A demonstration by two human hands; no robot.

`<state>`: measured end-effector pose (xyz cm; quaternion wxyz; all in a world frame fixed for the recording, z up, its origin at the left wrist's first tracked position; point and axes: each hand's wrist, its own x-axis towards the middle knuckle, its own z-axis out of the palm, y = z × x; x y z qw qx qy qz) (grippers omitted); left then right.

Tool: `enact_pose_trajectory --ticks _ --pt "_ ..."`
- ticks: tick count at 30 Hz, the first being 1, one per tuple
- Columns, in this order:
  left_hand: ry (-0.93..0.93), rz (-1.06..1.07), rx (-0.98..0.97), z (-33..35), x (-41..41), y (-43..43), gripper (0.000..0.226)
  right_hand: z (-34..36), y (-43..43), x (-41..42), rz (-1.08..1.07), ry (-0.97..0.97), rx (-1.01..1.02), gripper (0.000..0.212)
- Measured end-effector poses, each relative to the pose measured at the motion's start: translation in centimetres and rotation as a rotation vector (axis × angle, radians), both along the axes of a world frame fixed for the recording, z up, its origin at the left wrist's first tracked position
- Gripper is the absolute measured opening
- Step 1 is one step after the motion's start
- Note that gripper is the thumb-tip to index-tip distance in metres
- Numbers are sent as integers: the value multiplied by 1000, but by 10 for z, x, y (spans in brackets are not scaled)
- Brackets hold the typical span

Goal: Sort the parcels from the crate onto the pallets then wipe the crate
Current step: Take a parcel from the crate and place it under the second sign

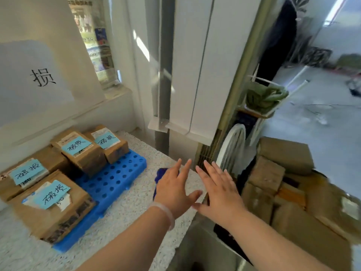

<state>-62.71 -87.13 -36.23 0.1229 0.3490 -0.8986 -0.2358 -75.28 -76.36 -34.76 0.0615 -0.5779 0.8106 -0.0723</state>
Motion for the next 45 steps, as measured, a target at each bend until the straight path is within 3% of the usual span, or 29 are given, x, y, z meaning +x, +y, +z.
enact_pose_trajectory --ticks 7,13,25,35,45 --pt "34 -256 -55 19 -68 75 90 10 107 -54 -370 -65 -46 99" --pt "-26 -397 -51 14 -134 138 88 0 181 -91 -531 -120 -22 97" --pt "-174 -434 121 7 -283 231 81 -11 285 -236 -823 -217 -26 96" --pt "-221 -241 244 1 -352 220 78 -7 269 -348 -743 -305 -17 88" --pt "-194 -121 342 -15 -426 126 75 -29 177 -418 -746 -372 42 92"
